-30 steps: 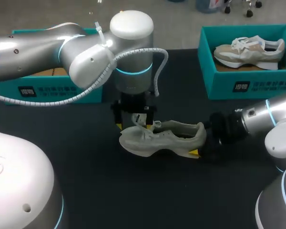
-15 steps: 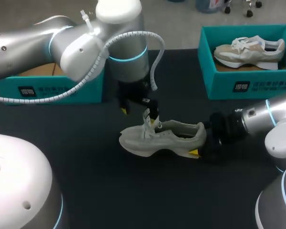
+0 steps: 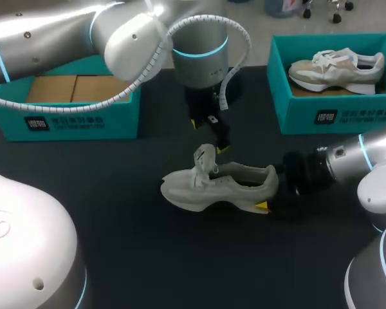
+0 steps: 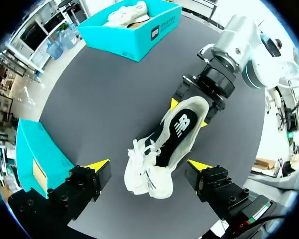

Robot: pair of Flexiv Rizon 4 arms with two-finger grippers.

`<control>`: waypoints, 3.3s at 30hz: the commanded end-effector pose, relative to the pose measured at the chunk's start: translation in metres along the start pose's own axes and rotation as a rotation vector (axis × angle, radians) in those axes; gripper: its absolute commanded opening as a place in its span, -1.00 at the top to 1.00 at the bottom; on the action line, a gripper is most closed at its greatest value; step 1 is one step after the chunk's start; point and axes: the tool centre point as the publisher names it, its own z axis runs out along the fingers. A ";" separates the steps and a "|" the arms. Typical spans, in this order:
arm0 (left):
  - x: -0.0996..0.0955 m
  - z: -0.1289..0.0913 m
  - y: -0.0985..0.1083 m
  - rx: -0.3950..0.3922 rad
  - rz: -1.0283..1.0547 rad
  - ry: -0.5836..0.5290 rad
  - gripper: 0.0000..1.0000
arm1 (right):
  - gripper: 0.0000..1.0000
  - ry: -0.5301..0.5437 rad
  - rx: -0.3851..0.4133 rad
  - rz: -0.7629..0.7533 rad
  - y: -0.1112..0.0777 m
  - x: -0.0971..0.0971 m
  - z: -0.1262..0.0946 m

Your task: Take the shoe out of the shoebox, open the shoe tongue, remove and reinsert the insole, then place the shoe into the shoebox

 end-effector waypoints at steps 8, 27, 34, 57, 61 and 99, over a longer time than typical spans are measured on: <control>0.018 0.009 -0.020 0.064 0.465 -0.023 1.00 | 1.00 -0.002 0.004 0.000 -0.003 0.001 0.003; 0.033 0.021 -0.027 0.073 0.431 0.023 1.00 | 1.00 -0.002 0.004 0.000 -0.003 0.001 0.003; 0.056 0.041 -0.031 0.097 0.498 0.035 1.00 | 1.00 -0.002 0.004 0.000 -0.003 0.001 0.003; 0.069 0.068 -0.037 0.043 0.540 0.090 1.00 | 1.00 -0.002 0.004 0.000 -0.003 0.001 0.003; 0.070 0.081 -0.038 0.045 0.550 0.077 1.00 | 1.00 -0.002 0.004 0.000 -0.003 0.001 0.003; 0.087 0.151 -0.018 -0.012 0.624 0.196 0.73 | 1.00 -0.002 0.004 0.000 -0.003 0.001 0.003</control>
